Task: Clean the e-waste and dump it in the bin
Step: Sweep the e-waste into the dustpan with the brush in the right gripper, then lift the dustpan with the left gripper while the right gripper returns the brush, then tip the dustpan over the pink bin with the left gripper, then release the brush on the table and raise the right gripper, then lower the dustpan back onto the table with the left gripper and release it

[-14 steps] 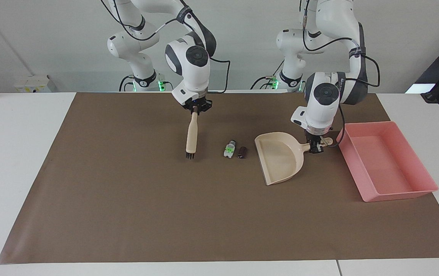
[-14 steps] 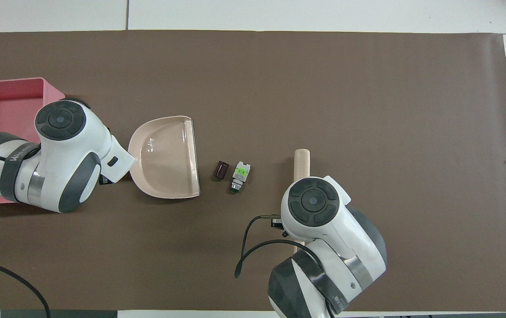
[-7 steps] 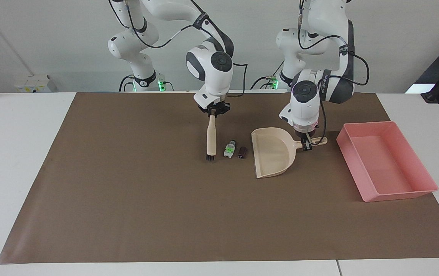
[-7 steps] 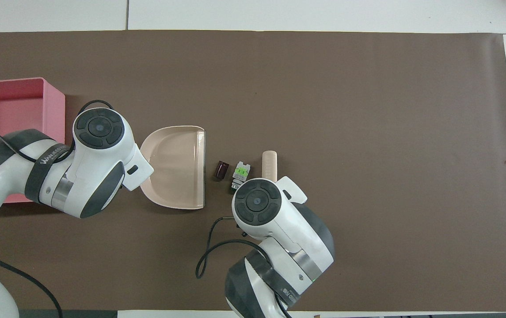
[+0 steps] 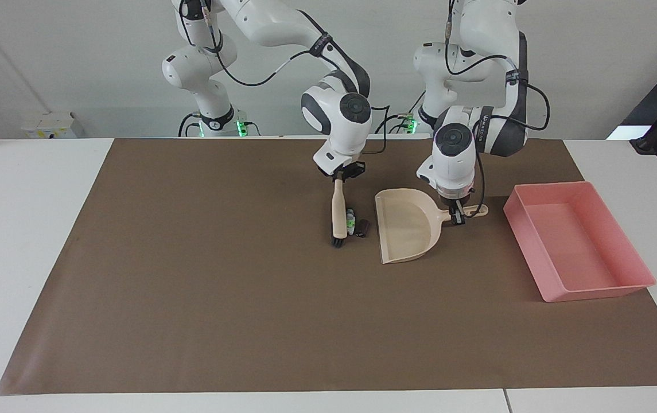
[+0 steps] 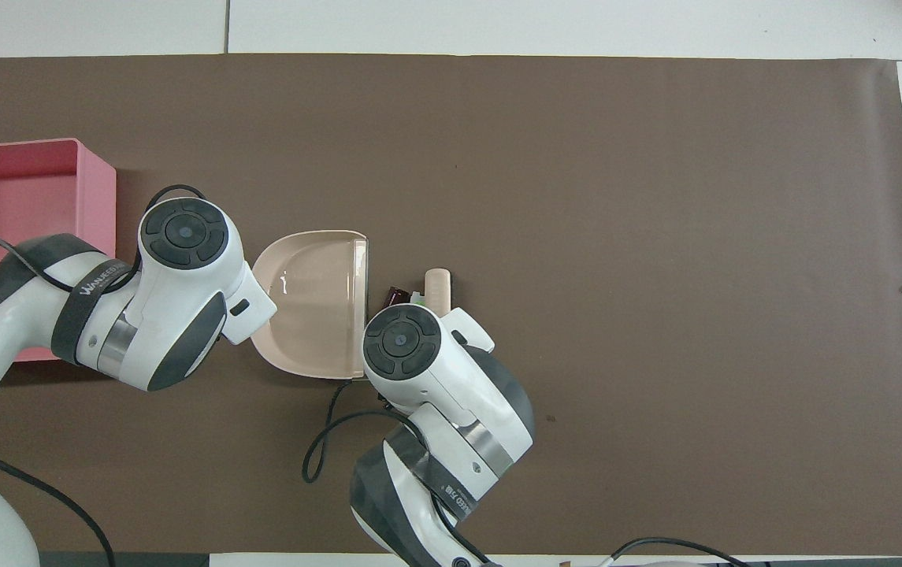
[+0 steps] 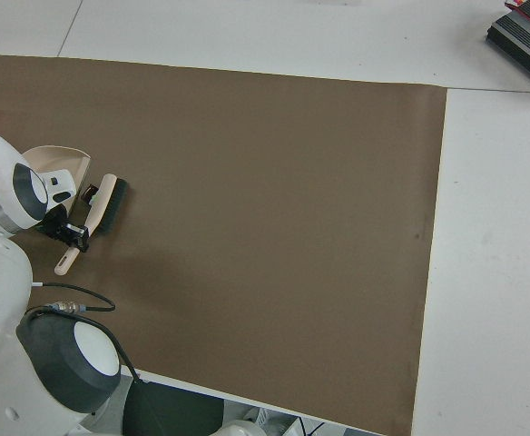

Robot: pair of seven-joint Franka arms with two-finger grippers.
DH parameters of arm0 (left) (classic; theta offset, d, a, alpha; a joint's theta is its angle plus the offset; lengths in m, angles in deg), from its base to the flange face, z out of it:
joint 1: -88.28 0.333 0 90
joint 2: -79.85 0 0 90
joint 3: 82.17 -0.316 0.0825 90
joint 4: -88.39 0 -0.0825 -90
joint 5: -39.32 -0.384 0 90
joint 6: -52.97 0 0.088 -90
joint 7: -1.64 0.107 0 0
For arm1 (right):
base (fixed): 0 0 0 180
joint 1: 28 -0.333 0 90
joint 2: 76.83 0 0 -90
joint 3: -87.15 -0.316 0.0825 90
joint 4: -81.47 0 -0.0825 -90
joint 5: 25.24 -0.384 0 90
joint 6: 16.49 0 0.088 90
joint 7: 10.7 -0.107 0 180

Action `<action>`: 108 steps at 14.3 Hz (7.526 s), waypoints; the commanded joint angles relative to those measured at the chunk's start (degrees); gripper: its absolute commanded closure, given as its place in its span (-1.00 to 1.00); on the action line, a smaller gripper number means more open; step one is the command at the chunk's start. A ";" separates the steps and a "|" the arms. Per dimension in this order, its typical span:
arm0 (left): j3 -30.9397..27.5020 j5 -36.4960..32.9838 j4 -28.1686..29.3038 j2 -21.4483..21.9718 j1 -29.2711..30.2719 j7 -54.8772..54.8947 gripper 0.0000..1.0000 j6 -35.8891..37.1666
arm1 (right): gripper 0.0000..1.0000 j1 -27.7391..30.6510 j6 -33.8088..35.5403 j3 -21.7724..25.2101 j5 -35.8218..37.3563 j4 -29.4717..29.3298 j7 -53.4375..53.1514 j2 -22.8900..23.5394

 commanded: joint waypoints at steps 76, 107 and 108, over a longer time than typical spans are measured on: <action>-20.98 -19.14 -41.69 -7.31 14.05 33.59 1.00 12.59 | -1.00 56.90 5.89 -2.09 13.15 0.61 51.25 -17.97; -20.46 23.55 -26.07 -2.29 2.37 32.72 1.00 18.41 | -1.00 42.23 29.75 3.44 14.47 -16.12 34.87 -17.79; -20.37 24.08 -24.74 -2.82 1.13 32.18 1.00 16.83 | -1.00 40.05 29.75 5.19 14.47 -16.12 34.79 -17.79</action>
